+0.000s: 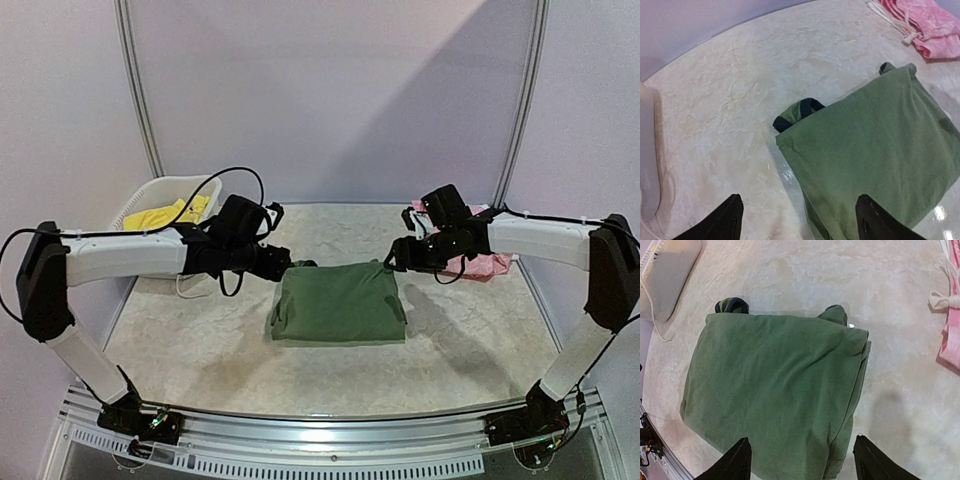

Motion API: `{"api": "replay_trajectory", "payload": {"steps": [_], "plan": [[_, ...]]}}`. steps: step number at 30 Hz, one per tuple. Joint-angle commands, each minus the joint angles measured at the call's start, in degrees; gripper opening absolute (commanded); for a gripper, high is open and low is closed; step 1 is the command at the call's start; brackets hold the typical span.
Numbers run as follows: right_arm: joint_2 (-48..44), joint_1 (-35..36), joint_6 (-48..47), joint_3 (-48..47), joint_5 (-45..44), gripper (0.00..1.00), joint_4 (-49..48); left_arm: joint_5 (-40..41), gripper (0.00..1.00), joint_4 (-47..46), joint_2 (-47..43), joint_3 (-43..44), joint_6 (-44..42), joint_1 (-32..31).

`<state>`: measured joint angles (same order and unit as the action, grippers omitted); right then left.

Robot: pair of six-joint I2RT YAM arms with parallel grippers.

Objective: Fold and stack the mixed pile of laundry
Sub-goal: Smooth out the square-folded tank top at the center of the board.

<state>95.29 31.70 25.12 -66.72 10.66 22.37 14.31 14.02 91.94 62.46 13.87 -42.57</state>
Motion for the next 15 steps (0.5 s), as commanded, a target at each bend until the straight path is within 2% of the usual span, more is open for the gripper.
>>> {"api": "replay_trajectory", "payload": {"steps": [1, 4, 5, 10, 15], "plan": [[-5.9, 1.0, 2.9, 7.4, -1.4, 0.74, -1.8, 7.3, 0.82, -0.7, -6.5, -3.8, -2.9, -5.0], [-11.3, 1.1, 4.3, 12.7, -2.4, 0.81, -3.9, 12.0, 0.98, -1.7, -9.1, -5.5, -3.2, -7.2], [-13.5, 1.1, 5.0, 14.2, -2.8, 0.83, -4.2, 12.3, 0.99, -2.5, -9.8, -6.2, -3.3, -7.5], [-19.6, 1.2, 7.7, 20.4, -3.0, 0.98, -6.6, 9.0, 1.0, -4.5, -11.6, -7.6, -4.0, -9.0], [-23.5, 1.1, 12.2, 25.8, -0.5, 0.99, -11.5, 4.3, 0.96, -4.8, -9.3, -5.6, -9.5, -13.8]]}}
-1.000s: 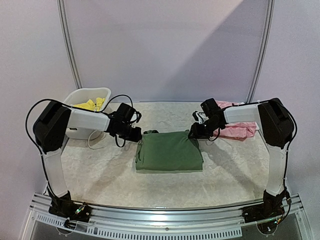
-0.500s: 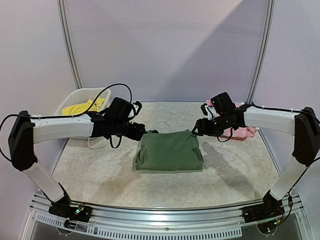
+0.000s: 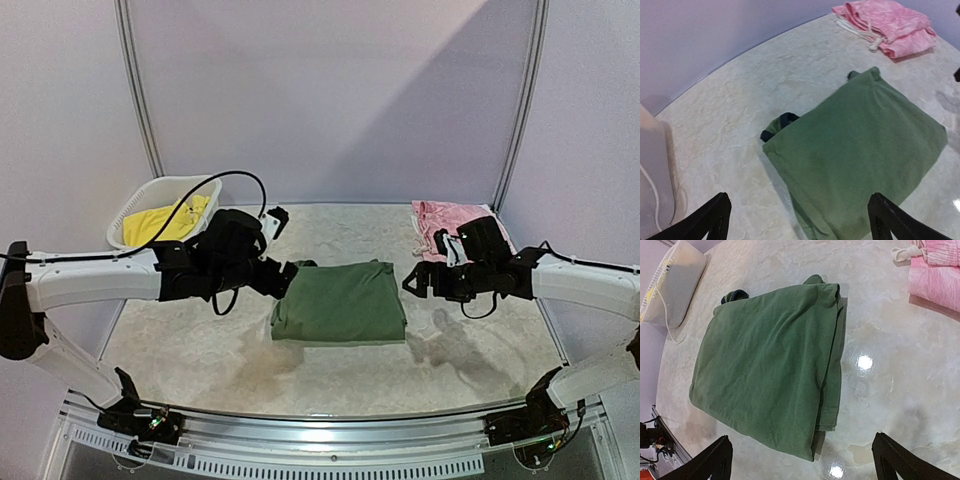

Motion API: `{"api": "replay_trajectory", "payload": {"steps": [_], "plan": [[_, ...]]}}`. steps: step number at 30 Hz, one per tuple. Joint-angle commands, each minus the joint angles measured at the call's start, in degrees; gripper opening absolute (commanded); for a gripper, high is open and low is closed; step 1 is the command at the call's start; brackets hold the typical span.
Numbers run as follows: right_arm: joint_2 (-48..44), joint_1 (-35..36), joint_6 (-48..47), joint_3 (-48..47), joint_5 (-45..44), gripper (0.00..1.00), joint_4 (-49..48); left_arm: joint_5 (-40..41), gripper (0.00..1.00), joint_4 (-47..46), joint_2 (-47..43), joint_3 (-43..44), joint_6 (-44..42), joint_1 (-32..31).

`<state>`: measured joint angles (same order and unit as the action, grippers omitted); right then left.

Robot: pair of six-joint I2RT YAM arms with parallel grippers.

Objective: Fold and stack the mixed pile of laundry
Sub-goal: Smooth out the square-folded tank top at the center of the board, then pick up the square-folded tank top from the center of the board.

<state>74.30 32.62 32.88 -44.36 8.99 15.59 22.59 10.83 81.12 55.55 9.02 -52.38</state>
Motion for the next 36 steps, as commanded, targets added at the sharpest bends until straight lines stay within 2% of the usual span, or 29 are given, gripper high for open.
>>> {"api": "replay_trajectory", "payload": {"steps": [1, 6, 11, 20, 29, 36], "plan": [[-2.9, 0.1, 5.0, 4.0, 1.2, 0.99, -4.8, -5.4, 0.94, -1.3, 2.4, 2.0, -5.7, -5.1], [-1.9, -1.1, 7.8, 5.7, 1.2, 0.99, -4.6, -7.7, 0.83, 0.1, 8.6, 7.1, -13.4, -11.7], [-4.3, -4.0, 10.2, 8.6, -0.3, 0.99, -4.0, -4.8, 0.68, 5.6, 20.5, 16.9, -20.5, -17.1], [-13.3, -8.0, 12.7, 14.0, -4.8, 0.99, -1.8, -2.2, 0.67, 6.9, 37.3, 30.6, -24.6, -22.0], [-16.6, -8.3, 12.7, 16.5, -5.5, 0.99, -1.1, 4.8, 0.65, 5.6, 47.9, 38.7, -29.2, -24.0], [-18.3, -8.4, 12.7, 17.4, -7.0, 0.99, -0.5, 7.6, 0.59, 4.6, 54.1, 43.0, -32.5, -23.9]]}}
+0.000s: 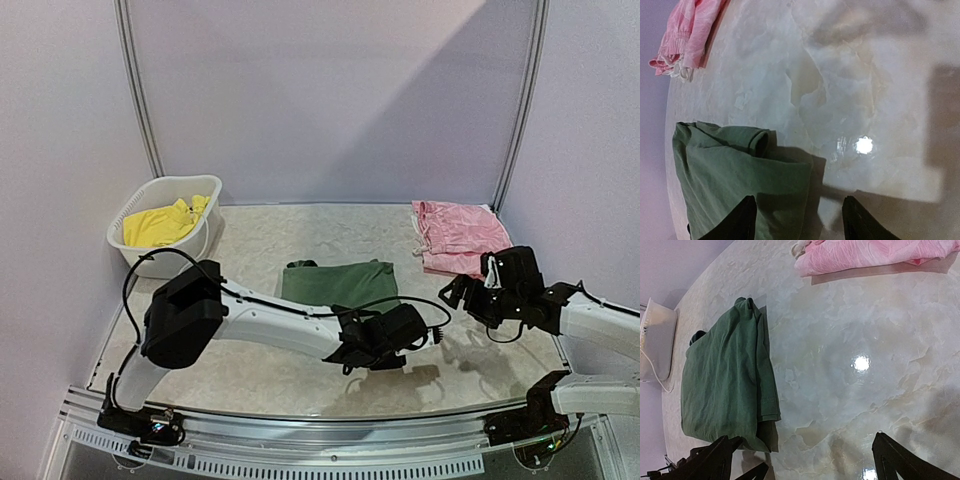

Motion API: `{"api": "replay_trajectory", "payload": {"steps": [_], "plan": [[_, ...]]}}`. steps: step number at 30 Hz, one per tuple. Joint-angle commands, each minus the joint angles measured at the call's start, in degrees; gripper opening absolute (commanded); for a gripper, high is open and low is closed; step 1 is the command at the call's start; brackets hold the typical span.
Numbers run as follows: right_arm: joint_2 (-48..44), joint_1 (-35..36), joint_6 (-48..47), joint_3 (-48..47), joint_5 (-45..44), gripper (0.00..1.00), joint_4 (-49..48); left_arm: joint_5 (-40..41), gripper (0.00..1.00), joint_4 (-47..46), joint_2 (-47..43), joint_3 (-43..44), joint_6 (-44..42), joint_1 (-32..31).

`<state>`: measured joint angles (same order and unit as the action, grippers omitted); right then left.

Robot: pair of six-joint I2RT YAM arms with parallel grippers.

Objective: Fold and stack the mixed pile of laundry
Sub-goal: Pick up the square-folded tank top from the center of the board.

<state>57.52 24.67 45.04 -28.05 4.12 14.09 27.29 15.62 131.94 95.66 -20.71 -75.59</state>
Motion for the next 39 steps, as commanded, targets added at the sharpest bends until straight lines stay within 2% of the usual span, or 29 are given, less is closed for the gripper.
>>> {"api": "replay_trajectory", "payload": {"steps": [1, 5, 7, 9, 15, 16, 25, 39], "plan": [[-1.7, -0.4, 0.5, 1.4, -2.2, 0.99, 1.0, 3.2, 0.58, -0.3, 4.0, 3.3, -2.8, -0.8], [-2.4, -0.4, 0.2, 1.4, -2.3, 0.99, 1.4, 4.2, 0.53, -1.6, 5.8, 3.7, -2.6, -0.7], [-2.5, -0.5, 0.1, 1.4, -2.8, 0.99, 1.6, 5.0, 0.47, -2.1, 6.6, 4.0, -2.4, -0.6], [-2.6, -0.4, 0.2, 1.5, -3.3, 0.99, 1.8, 5.2, 0.38, -2.9, 7.1, 4.0, -2.2, -0.5], [-3.8, -0.5, 0.6, 2.4, -3.8, 0.99, 1.7, 6.0, 0.03, -4.0, 7.4, 3.7, -2.0, -0.1], [-3.9, -0.6, 0.6, 2.5, -3.8, 0.99, 1.9, 5.8, 0.0, -4.4, 7.0, 3.3, -1.8, 0.0], [-5.3, -1.0, 0.9, 2.6, -3.3, 0.99, 2.5, -1.7, 0.0, -13.9, -1.7, -7.1, 3.0, 1.6], [0.7, -1.0, 0.8, 1.5, 4.4, 0.99, -3.6, -5.4, 0.0, -21.4, -6.1, -13.9, 7.2, 2.4]]}}
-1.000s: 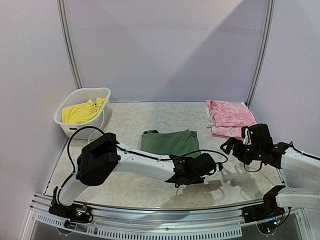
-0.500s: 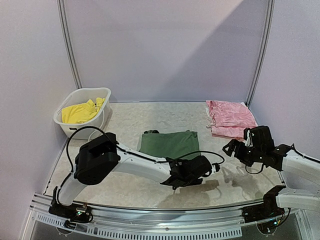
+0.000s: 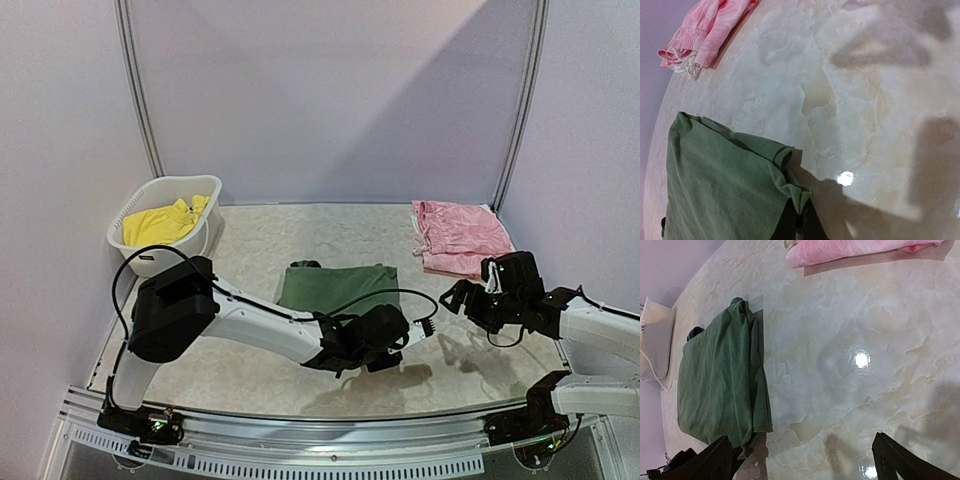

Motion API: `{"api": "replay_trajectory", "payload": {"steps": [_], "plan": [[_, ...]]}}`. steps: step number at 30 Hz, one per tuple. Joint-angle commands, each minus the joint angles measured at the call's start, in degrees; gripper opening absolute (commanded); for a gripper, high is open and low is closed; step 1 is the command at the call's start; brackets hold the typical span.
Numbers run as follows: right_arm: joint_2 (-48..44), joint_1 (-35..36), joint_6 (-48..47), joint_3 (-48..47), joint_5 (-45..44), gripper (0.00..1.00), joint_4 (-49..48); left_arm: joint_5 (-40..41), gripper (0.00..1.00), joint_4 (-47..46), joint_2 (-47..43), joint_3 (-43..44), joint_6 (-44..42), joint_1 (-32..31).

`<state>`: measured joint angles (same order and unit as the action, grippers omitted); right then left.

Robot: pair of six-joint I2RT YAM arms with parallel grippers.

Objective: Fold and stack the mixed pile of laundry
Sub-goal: Pick up the square-folded tank top from the center of the board.

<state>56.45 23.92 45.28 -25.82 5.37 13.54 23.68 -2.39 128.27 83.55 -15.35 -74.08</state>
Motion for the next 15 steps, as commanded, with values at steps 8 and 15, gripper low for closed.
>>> {"api": "replay_trajectory", "payload": {"steps": [8, 15], "plan": [[8.9, -0.3, 1.4, -2.8, 9.7, 0.99, -8.7, -5.8, 0.0, -7.6, -5.6, -6.5, 3.4, 2.3], [19.2, 0.4, 2.9, -6.1, 17.4, 0.99, -16.6, -8.2, 0.0, -11.1, -7.8, -10.5, 3.9, 3.6]]}}
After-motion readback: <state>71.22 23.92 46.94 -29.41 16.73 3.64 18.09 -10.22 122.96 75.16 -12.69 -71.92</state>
